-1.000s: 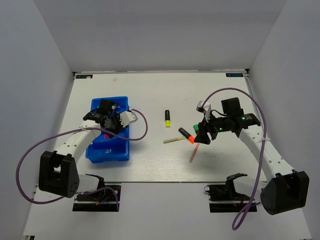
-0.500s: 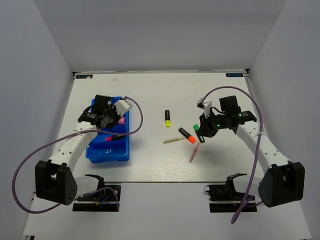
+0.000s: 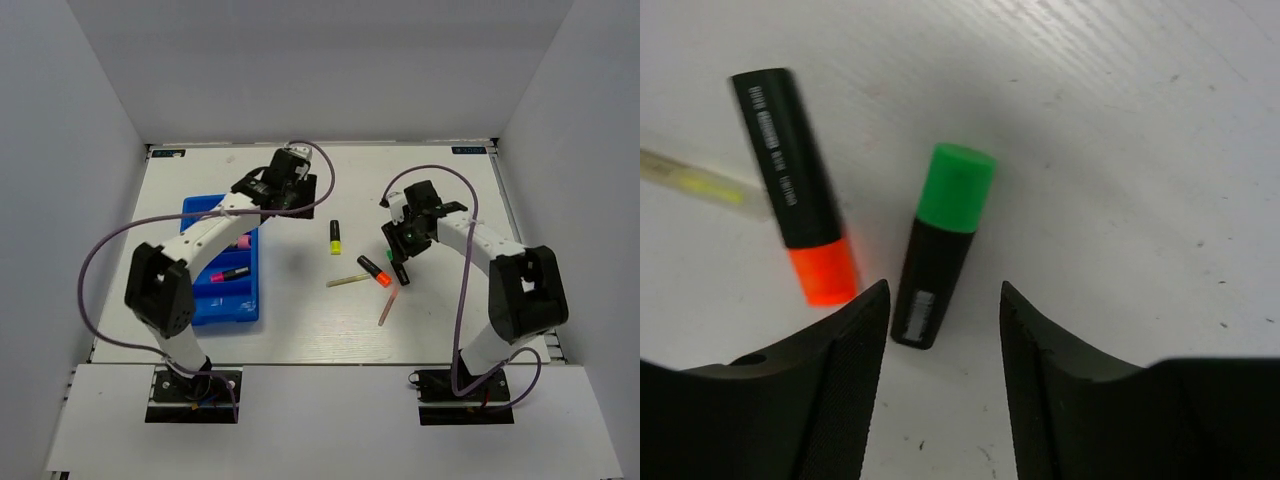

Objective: Sort the stationery into containers
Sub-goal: Pick up the pen from the center of the board, then place the pen in the storage box.

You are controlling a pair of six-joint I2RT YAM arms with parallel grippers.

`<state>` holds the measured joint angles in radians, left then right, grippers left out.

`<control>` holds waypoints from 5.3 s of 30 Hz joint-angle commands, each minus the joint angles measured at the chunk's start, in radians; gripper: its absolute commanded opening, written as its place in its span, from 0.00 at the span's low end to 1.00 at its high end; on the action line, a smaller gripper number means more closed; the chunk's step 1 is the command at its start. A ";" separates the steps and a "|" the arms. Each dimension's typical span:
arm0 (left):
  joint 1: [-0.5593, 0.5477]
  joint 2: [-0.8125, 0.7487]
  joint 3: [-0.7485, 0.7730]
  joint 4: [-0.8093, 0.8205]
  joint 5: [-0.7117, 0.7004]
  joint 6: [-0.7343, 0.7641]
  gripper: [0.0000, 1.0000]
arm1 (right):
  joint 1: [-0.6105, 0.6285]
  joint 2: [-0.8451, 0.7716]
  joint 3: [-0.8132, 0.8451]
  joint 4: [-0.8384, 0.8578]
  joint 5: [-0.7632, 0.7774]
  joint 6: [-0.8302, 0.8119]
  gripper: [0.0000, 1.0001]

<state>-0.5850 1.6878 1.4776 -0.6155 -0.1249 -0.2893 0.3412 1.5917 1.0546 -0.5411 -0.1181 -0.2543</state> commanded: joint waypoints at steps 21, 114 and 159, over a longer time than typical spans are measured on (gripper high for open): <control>-0.041 0.139 -0.013 0.115 0.094 -0.360 0.69 | 0.028 0.189 0.074 0.001 0.058 0.075 0.55; 0.577 -0.530 -0.646 -0.093 0.585 0.891 0.00 | -0.266 -0.249 -0.010 0.003 -0.339 0.130 0.00; 0.611 -0.884 -0.593 -0.039 0.331 0.193 0.78 | 0.292 0.417 0.818 -0.300 -0.623 -0.158 0.00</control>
<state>0.0238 0.8780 0.8444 -0.6113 0.2703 0.1535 0.5533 1.8862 1.7462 -0.7090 -0.7170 -0.3630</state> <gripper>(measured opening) 0.780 0.360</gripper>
